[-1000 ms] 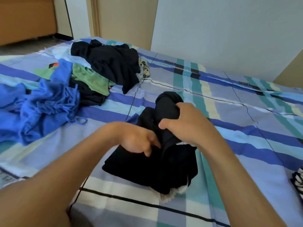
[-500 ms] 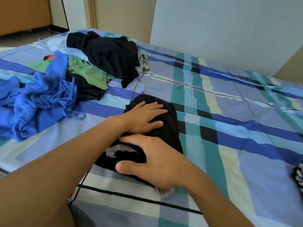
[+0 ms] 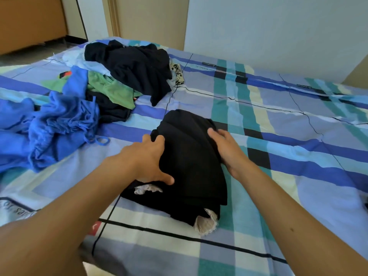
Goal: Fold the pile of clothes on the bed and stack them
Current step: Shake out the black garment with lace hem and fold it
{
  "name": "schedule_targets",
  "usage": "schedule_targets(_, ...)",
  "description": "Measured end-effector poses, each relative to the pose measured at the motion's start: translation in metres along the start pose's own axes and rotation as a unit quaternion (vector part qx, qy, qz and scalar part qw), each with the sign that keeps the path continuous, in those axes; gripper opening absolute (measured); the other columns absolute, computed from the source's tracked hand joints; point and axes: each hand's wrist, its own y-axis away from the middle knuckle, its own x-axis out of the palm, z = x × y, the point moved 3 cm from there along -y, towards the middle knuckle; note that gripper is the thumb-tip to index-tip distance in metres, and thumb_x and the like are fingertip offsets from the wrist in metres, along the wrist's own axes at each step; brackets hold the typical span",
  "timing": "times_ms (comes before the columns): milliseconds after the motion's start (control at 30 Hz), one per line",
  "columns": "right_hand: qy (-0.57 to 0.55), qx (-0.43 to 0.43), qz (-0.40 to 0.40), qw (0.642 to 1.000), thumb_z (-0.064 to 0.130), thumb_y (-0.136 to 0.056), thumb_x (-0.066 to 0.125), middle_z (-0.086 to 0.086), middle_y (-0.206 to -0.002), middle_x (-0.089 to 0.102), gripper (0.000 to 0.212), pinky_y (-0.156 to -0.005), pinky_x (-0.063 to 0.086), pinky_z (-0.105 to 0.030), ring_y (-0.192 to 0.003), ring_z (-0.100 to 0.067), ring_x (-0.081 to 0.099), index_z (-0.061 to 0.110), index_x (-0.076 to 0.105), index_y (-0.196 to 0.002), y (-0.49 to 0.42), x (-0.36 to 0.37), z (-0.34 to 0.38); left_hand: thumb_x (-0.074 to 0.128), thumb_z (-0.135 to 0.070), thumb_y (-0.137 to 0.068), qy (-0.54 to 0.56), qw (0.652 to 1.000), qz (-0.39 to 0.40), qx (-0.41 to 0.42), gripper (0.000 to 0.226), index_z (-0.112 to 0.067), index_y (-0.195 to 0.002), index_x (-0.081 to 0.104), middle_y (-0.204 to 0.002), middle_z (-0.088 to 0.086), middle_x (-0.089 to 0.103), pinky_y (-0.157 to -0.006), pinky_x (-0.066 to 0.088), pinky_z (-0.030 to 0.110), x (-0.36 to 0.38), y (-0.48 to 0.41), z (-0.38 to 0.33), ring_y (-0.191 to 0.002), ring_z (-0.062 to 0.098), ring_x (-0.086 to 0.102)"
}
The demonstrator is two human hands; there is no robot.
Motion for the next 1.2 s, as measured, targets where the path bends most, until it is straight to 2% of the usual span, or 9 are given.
schedule_targets(100,-0.085,0.039,0.030,0.995,0.076,-0.054,0.077,0.000,-0.137,0.060,0.108,-0.105,0.047,-0.047,-0.118,-0.023,0.061,0.028,0.045,-0.145,-0.030,0.000,0.002,0.081,-0.041,-0.078,0.029,0.999,-0.001,0.033,0.058,-0.024,-0.111,0.037,-0.111,0.002,0.036,-0.086,0.046,0.038,0.001,-0.006,0.011,-0.095,0.029,0.054)
schedule_targets(233,-0.099,0.055,0.051,0.992,0.027,-0.078,0.079,-0.005,-0.117,0.073,0.058,-0.089,0.057,-0.038,-0.104,-0.025,0.070,0.021,0.059,-0.132,-0.028,-0.004,0.009,0.072,-0.009,-0.079,0.088,0.993,-0.030,0.078,0.047,-0.027,-0.110,0.041,-0.109,-0.002,0.040,-0.086,0.047,0.041,0.005,-0.016,0.019,-0.095,0.026,0.052)
schedule_targets(333,-0.151,0.061,0.002,0.987,0.014,-0.077,0.074,-0.009,-0.111,0.074,0.049,-0.087,0.058,-0.039,-0.100,-0.028,0.071,0.017,0.065,-0.125,-0.020,-0.025,-0.006,0.059,0.004,-0.075,0.117,0.982,-0.113,0.094,0.046,-0.027,-0.106,0.045,-0.105,-0.004,0.043,-0.078,0.042,0.037,-0.004,-0.023,0.012,-0.097,0.026,0.050)
schedule_targets(433,-0.210,0.074,-0.075,0.972,0.011,-0.078,0.075,-0.009,-0.108,0.075,0.045,-0.085,0.058,-0.039,-0.099,-0.027,0.070,0.015,0.065,-0.122,0.011,-0.054,-0.028,0.061,-0.019,-0.090,0.090,0.965,-0.237,0.074,0.021,-0.018,-0.107,0.050,-0.104,-0.001,0.047,-0.078,0.043,0.038,-0.013,-0.016,-0.012,-0.102,0.027,0.051)
schedule_targets(600,-0.176,0.091,-0.070,0.978,0.013,-0.081,0.073,-0.004,-0.104,0.077,0.031,-0.084,0.058,-0.042,-0.096,-0.023,0.073,0.017,0.068,-0.111,0.100,-0.099,-0.069,0.038,-0.084,-0.079,-0.052,0.988,-0.124,0.070,0.071,-0.020,-0.109,0.051,-0.108,0.000,0.057,-0.086,0.044,0.040,0.006,-0.001,-0.054,-0.107,0.025,0.054)
schedule_targets(767,0.017,0.133,0.114,0.984,0.041,-0.064,0.083,-0.004,-0.114,0.075,0.053,-0.095,0.055,-0.046,-0.107,-0.020,0.071,0.017,0.076,-0.111,0.144,-0.131,-0.077,0.049,-0.054,-0.097,-0.056,0.981,-0.120,0.139,0.029,-0.025,-0.091,0.055,-0.098,-0.005,0.055,-0.086,0.036,0.036,0.008,-0.003,-0.070,-0.102,0.019,0.051)
schedule_targets(900,0.041,0.116,0.038,0.992,0.074,-0.074,0.062,0.011,-0.123,0.070,0.064,-0.110,0.042,-0.039,-0.117,-0.011,0.064,0.028,0.073,-0.118,0.132,-0.128,-0.065,0.046,-0.030,-0.101,-0.027,0.972,-0.205,0.112,0.010,-0.025,-0.094,0.050,-0.097,-0.003,0.047,-0.092,0.037,0.042,0.018,-0.012,-0.071,-0.101,0.023,0.050)
schedule_targets(967,0.043,0.112,0.008,0.993,0.075,-0.081,0.054,0.013,-0.124,0.069,0.070,-0.113,0.040,-0.039,-0.119,-0.011,0.062,0.023,0.066,-0.127,0.124,-0.122,-0.066,0.042,-0.021,-0.101,0.005,0.957,-0.274,0.095,0.011,-0.019,-0.098,0.052,-0.092,0.003,0.055,-0.082,0.041,0.044,0.021,-0.017,-0.072,-0.091,0.029,0.054)
schedule_targets(1200,0.091,0.104,0.112,0.984,0.050,-0.086,0.064,0.011,-0.076,0.076,0.037,-0.086,0.050,-0.015,-0.077,0.003,0.070,0.014,0.071,-0.082,0.137,-0.128,-0.069,0.037,-0.021,-0.105,0.099,0.912,-0.378,0.125,0.016,-0.011,-0.103,0.050,-0.073,0.014,0.058,-0.056,0.030,0.040,-0.004,-0.047,-0.060,-0.063,0.033,0.041)
